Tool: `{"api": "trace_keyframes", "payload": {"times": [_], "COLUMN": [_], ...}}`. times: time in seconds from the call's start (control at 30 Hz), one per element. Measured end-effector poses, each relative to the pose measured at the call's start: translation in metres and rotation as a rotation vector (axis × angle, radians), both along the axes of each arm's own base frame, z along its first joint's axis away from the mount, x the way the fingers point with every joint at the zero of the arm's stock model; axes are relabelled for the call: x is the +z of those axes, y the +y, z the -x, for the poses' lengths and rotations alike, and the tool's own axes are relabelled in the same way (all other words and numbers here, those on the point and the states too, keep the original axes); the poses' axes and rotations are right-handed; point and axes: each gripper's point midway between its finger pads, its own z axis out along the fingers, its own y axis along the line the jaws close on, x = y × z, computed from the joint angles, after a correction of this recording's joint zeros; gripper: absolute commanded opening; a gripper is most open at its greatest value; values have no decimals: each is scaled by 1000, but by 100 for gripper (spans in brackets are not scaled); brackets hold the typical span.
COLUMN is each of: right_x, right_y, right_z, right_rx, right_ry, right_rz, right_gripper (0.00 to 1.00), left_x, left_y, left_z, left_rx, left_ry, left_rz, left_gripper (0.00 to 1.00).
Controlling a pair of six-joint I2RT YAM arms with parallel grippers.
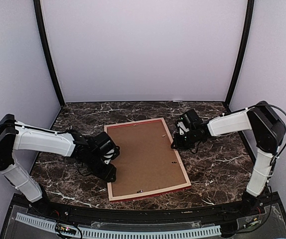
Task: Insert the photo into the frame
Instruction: Press the fastener onto the backboard, then rotate the photo frame at the center of the board.
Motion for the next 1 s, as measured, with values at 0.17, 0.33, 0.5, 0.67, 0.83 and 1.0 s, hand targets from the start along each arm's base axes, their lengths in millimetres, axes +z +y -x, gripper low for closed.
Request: {"api": "trace_keyframes", "payload": {"times": [0.17,0.33,0.5,0.67,0.83,1.0], "right_x": [0,0,0,0,0,0], "right_y": [0,0,0,0,1,4], "right_z": [0,0,1,1,5,8], "right_rx": [-3,-5,-9,-17,-22,-36], "right_ry": [-4,-8,-16,-24,-25,-29], "right_rz": [-5,-10,-19,-32,-43,-52], "right_gripper": [0,0,0,0,0,0], "left_x": [7,16,23,18,2,3], "left_y": [-5,-5,4,19,31,22], "left_z": [-6,-15,-40,-74,-90,-104], "left_rx": [-13,8,89,214,279,284], "left_ry": [-32,-62,-97,-104,-94,-106], "left_rz": [32,61,58,36,-10,0], "left_gripper": [70,72,69,65,53,34]}}
